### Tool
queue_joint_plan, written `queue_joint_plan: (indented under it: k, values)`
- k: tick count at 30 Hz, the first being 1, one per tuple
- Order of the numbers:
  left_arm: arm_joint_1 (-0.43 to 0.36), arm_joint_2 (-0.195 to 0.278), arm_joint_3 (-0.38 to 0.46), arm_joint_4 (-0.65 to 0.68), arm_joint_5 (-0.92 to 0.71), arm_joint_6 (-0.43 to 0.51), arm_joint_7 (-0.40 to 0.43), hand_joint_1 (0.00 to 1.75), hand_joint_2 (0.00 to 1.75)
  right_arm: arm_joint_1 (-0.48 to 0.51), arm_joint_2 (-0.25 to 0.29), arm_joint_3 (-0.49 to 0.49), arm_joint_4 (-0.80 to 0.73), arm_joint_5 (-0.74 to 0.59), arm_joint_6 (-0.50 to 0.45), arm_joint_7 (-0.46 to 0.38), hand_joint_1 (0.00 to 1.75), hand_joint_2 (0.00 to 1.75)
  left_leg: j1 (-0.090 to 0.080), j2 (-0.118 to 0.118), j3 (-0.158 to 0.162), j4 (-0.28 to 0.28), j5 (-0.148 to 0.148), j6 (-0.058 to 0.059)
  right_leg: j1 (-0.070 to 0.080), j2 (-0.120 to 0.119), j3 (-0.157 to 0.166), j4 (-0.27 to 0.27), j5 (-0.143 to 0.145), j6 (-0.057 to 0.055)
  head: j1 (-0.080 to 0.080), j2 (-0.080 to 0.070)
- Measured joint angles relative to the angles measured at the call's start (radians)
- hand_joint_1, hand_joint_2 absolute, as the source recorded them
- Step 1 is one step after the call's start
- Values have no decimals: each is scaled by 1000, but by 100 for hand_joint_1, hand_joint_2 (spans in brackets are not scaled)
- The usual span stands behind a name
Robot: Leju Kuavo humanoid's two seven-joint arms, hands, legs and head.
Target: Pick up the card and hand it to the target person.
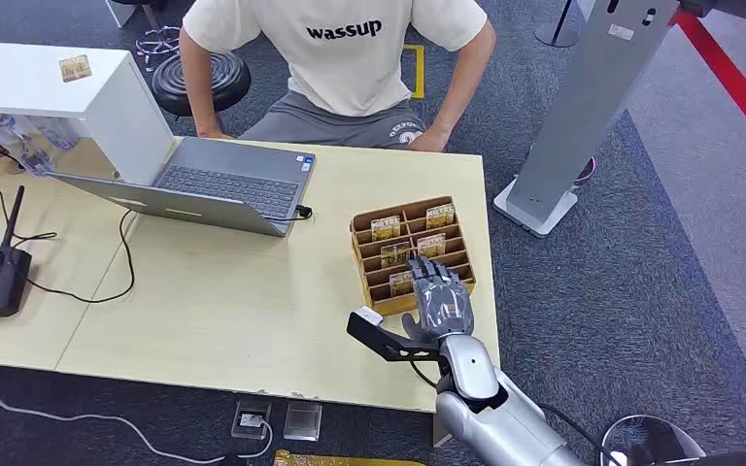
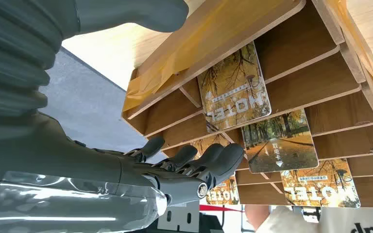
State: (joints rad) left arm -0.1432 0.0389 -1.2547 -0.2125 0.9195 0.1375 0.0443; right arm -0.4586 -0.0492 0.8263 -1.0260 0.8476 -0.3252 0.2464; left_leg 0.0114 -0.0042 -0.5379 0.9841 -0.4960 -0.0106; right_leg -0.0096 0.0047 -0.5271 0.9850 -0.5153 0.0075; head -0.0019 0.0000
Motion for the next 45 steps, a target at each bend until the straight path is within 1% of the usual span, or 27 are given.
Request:
queue_joint_plan:
  k: [4, 9, 13, 16, 19, 26, 30, 36, 40, 45]
  values:
    - [0, 0, 0, 0, 2, 2, 0, 0, 0, 0, 1, 0, 5, 0, 0, -3, 39, 175, 0, 0, 0, 0, 0, 0, 0, 0, 0, 0, 0, 0, 0, 0]
    - [0, 0, 0, 0, 2, 3, 0, 0, 0, 0, 2, 0, 12, -3, -4, -6, 41, 175, 0, 0, 0, 0, 0, 0, 0, 0, 0, 0, 0, 0, 0, 0]
    - [0, 0, 0, 0, 2, 4, 0, 0, 0, 0, 3, 0, 18, -8, -7, -7, 52, 175, 0, 0, 0, 0, 0, 0, 0, 0, 0, 0, 0, 0, 0, 0]
    - [0, 0, -1, 0, 2, 4, 0, 0, 0, 0, 3, 0, 22, -10, -8, -7, 55, 175, 0, 0, 0, 0, 0, 0, 0, 0, 0, 0, 0, 0, 0, 0]
    - [0, 0, -2, 0, 2, 4, 0, 0, 0, -1, 3, -1, 24, -9, -9, -7, 63, 175, 0, 0, 0, 0, 0, 0, 0, 0, 0, 0, 0, 0, 0, 0]
    - [0, 0, -2, 0, 1, 4, -1, 0, 0, -1, 3, -5, 24, 2, -9, -7, 73, 175, 0, 0, 1, 0, 0, 0, 0, 0, 0, 0, 0, 0, 0, 0]
    - [0, 0, -2, 0, 1, 4, -2, 0, 0, 0, 3, -6, 24, 8, -9, -7, 88, 175, 0, 0, 1, 0, 0, 0, 0, 0, 0, 0, 0, 0, 0, 0]
    - [1, 0, -2, 0, 1, 3, -2, 0, 0, 0, 6, -15, 22, 20, -11, -7, 92, 175, 0, 0, 1, 0, 0, 0, 0, 0, 1, 0, 0, 0, 0, 0]
    - [2, 0, -2, 0, 1, 3, -1, 0, 0, 3, 6, -20, 15, 22, -11, -6, 106, 175, 0, 0, 1, 0, 0, 0, 0, 0, 0, 0, 0, 0, 0, 0]
    - [5, 0, -2, 0, 1, 0, 0, 0, 0, 4, 6, -23, 6, 23, -10, -4, 107, 175, 0, 0, 1, 0, 0, 0, 0, 0, 0, 0, 0, 0, 0, 0]
